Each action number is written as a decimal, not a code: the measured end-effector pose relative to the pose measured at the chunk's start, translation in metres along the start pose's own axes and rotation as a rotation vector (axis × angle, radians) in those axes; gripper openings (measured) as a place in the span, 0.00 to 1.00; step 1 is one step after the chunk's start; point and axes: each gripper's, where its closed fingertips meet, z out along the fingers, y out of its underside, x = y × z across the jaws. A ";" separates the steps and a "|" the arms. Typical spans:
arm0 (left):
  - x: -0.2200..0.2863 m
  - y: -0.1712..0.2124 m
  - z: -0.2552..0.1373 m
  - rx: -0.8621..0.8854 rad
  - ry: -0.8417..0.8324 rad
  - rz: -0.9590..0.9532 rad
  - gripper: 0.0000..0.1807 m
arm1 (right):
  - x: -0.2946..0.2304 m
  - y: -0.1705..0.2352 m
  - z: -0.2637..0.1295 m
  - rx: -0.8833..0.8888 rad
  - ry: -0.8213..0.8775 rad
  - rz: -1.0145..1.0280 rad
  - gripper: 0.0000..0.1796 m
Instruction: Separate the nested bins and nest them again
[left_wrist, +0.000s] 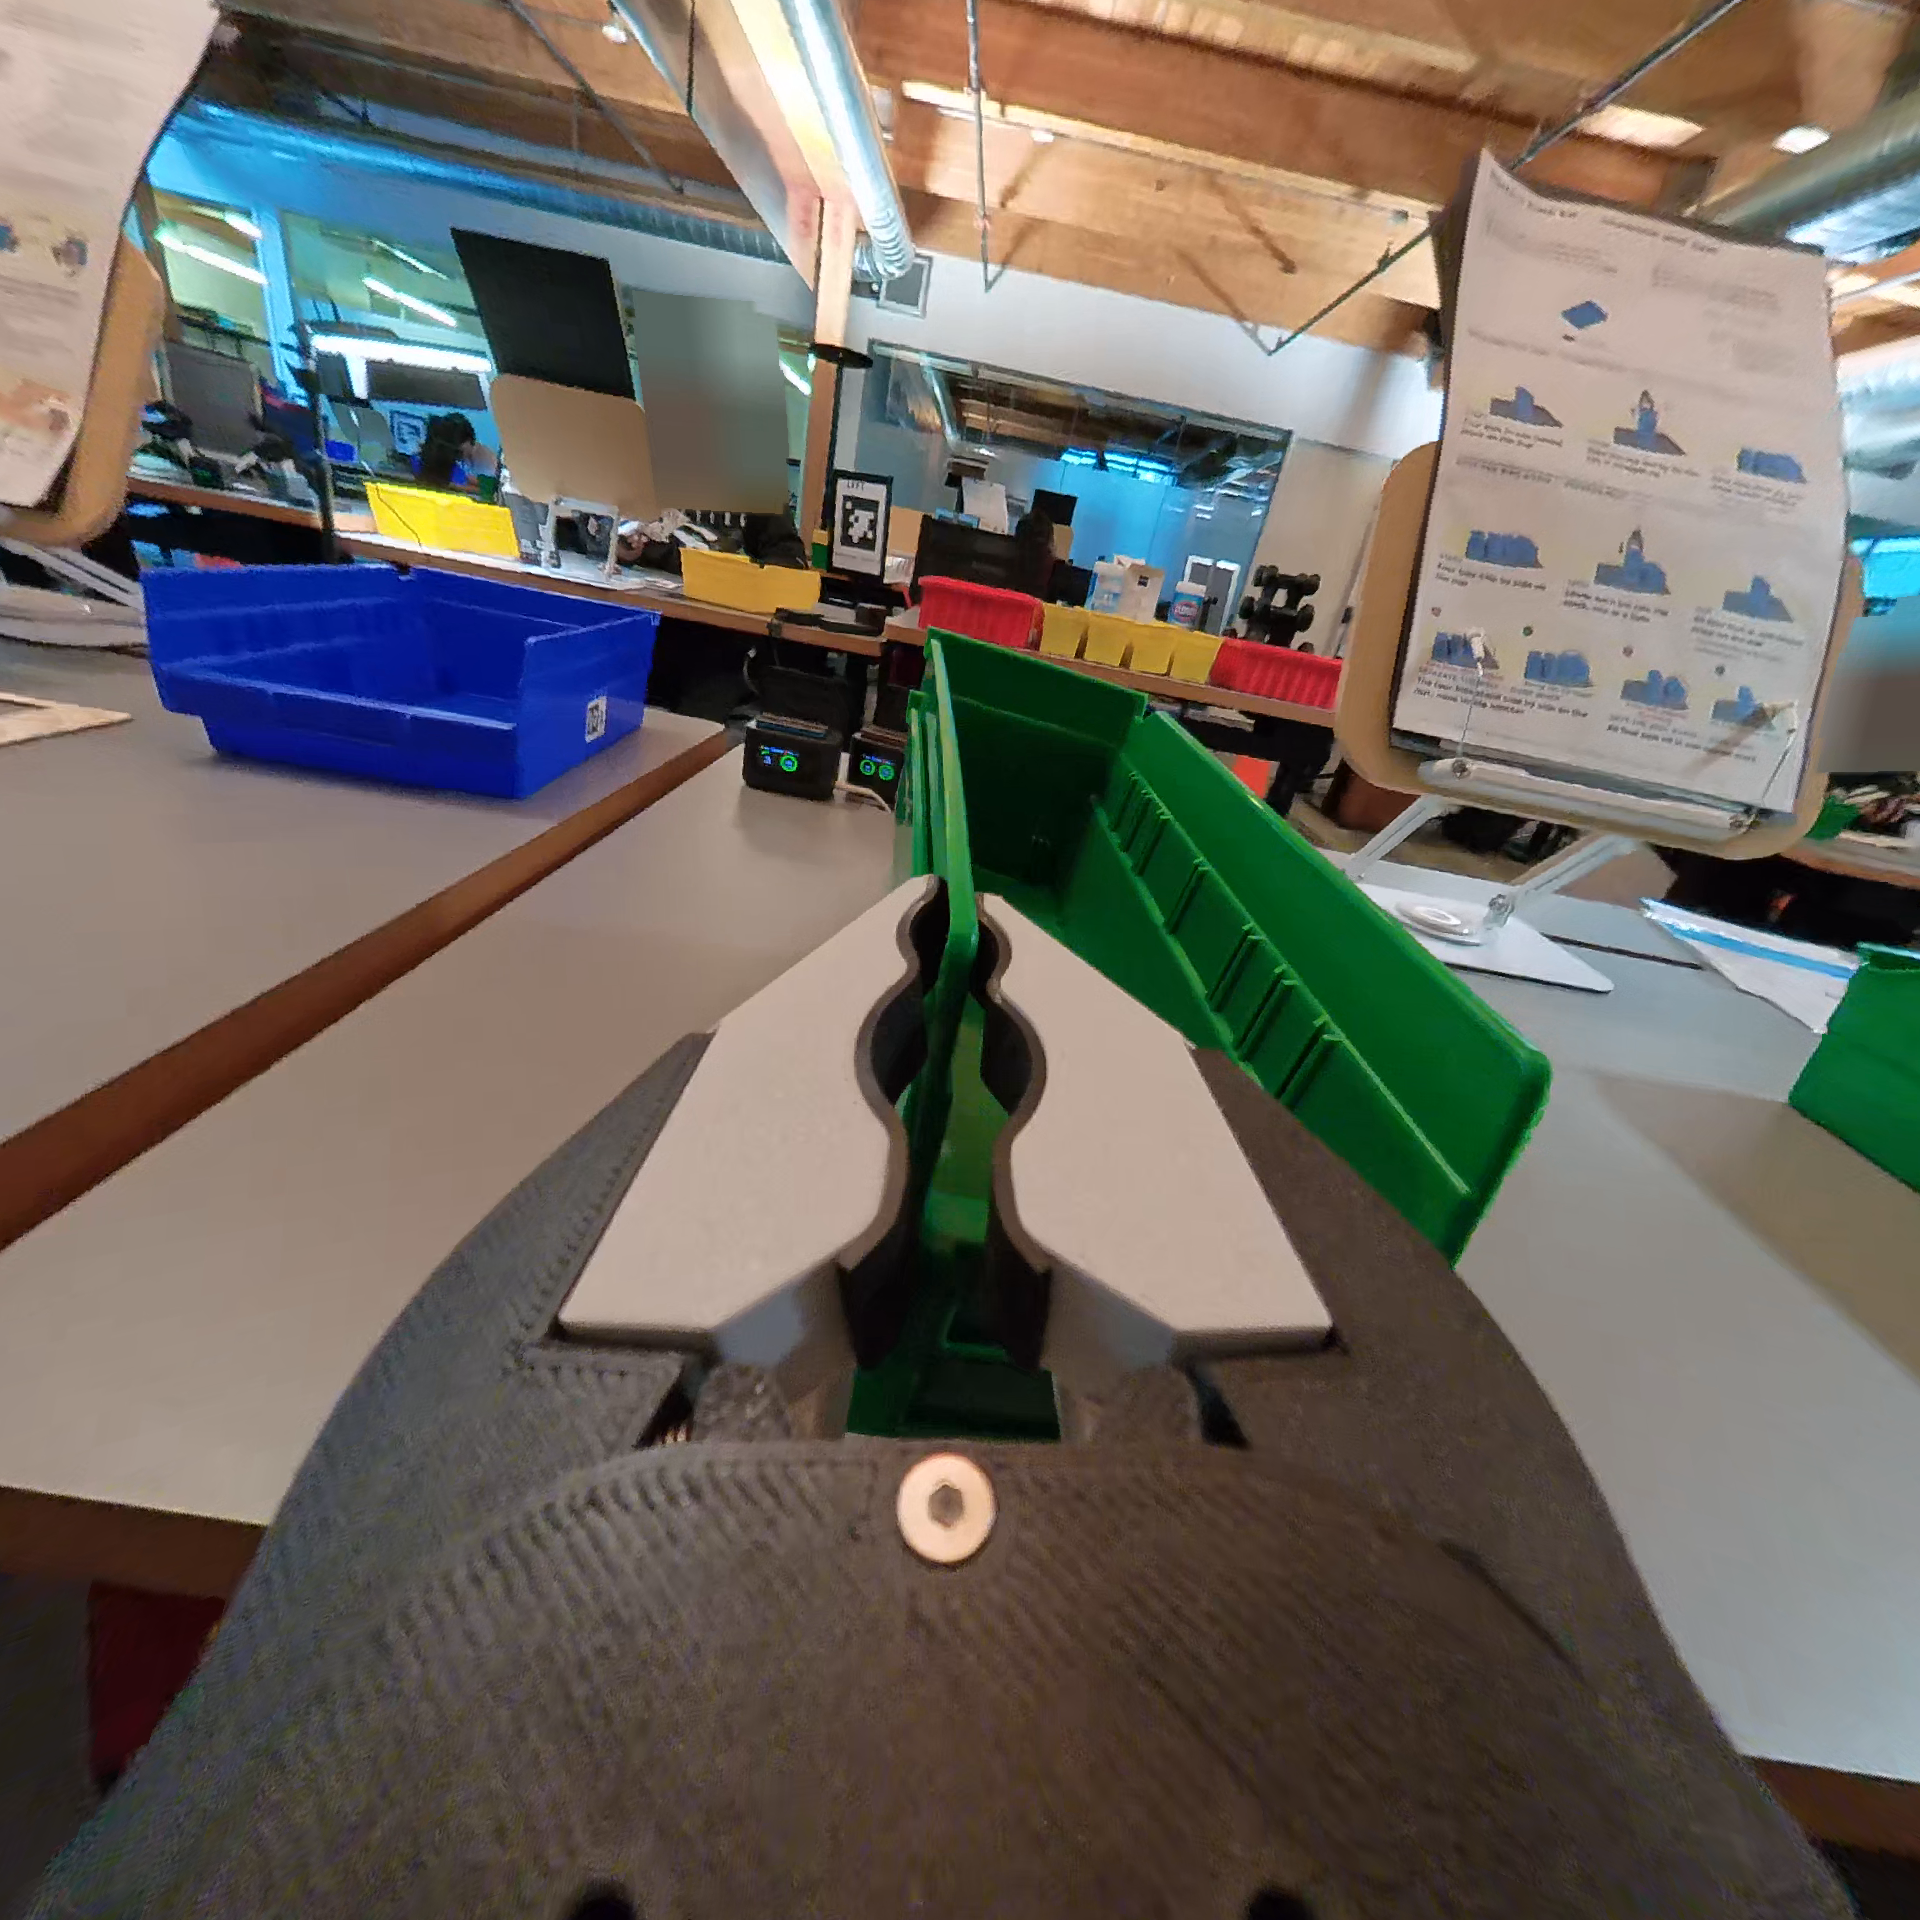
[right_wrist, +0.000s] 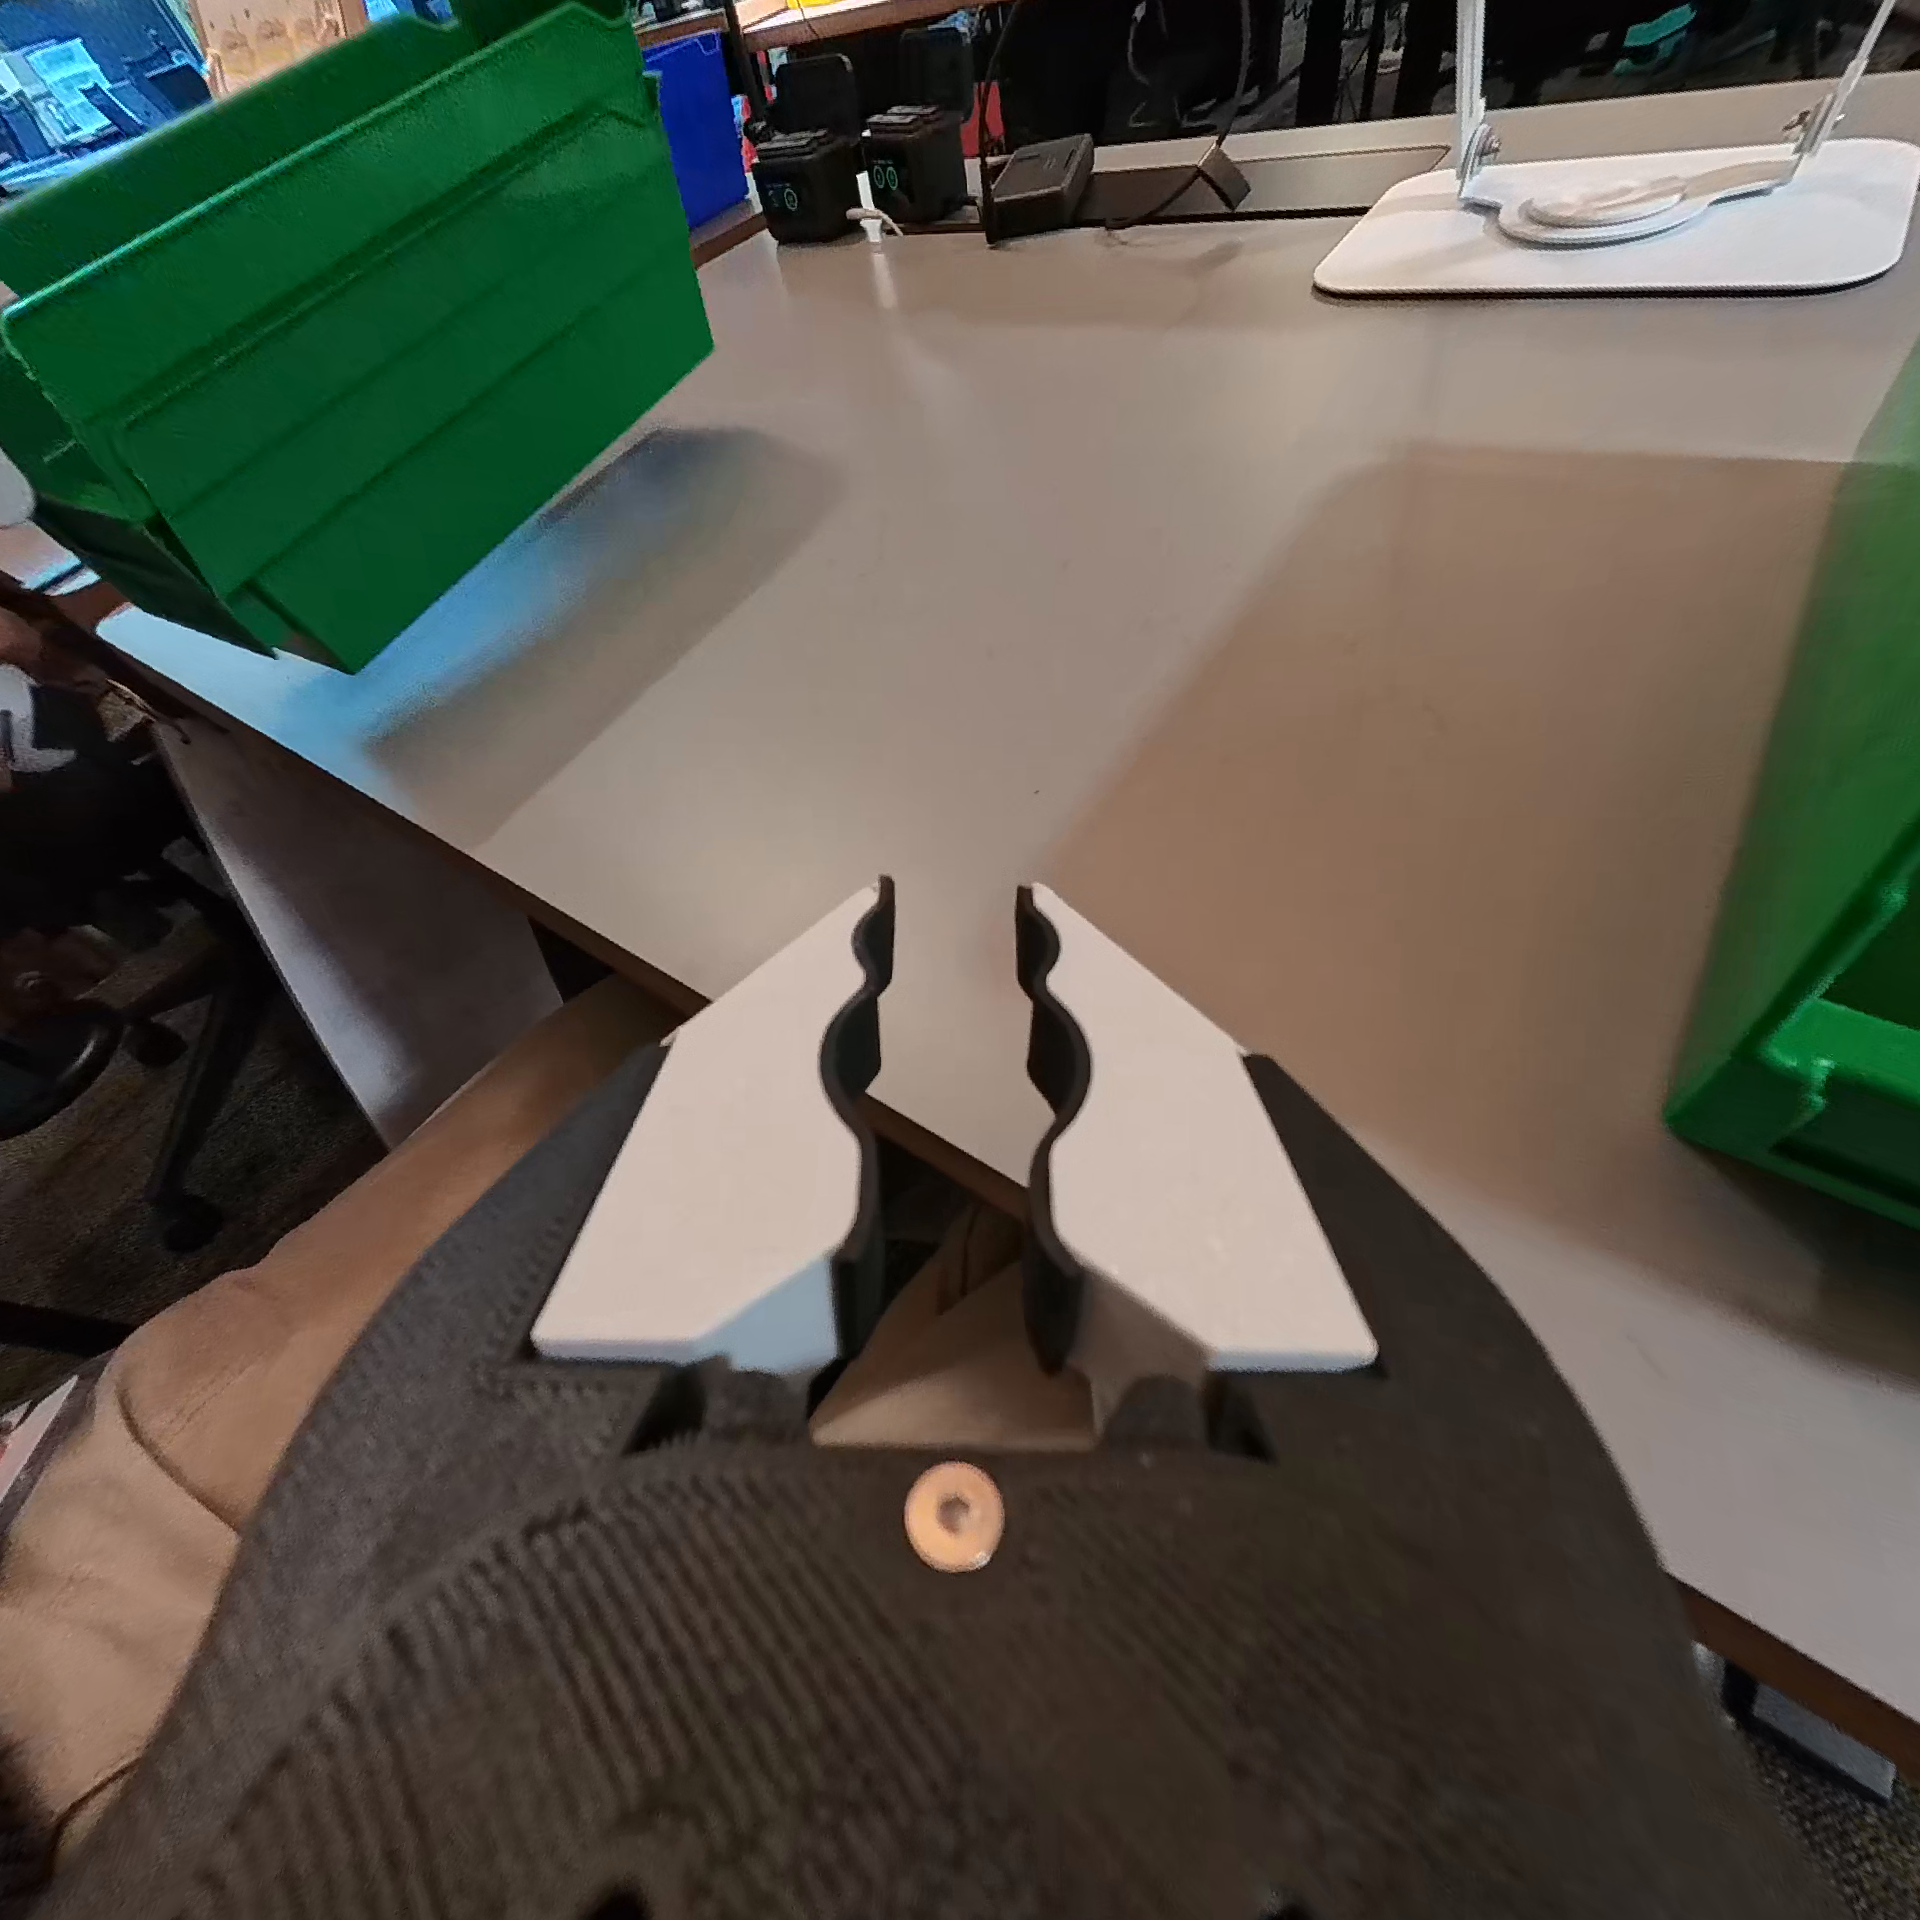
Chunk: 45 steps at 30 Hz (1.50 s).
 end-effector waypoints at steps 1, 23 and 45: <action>-0.001 0.000 0.000 -0.004 -0.017 0.015 0.00 | 0.000 0.000 0.000 -0.001 0.000 -0.001 0.12; 0.005 -0.021 -0.004 0.086 0.065 -0.158 0.00 | -0.001 0.001 0.000 -0.002 -0.001 -0.009 0.12; 0.142 -0.088 -0.025 0.217 0.325 -0.117 0.00 | -0.018 -0.027 -0.025 0.185 0.025 -0.181 0.19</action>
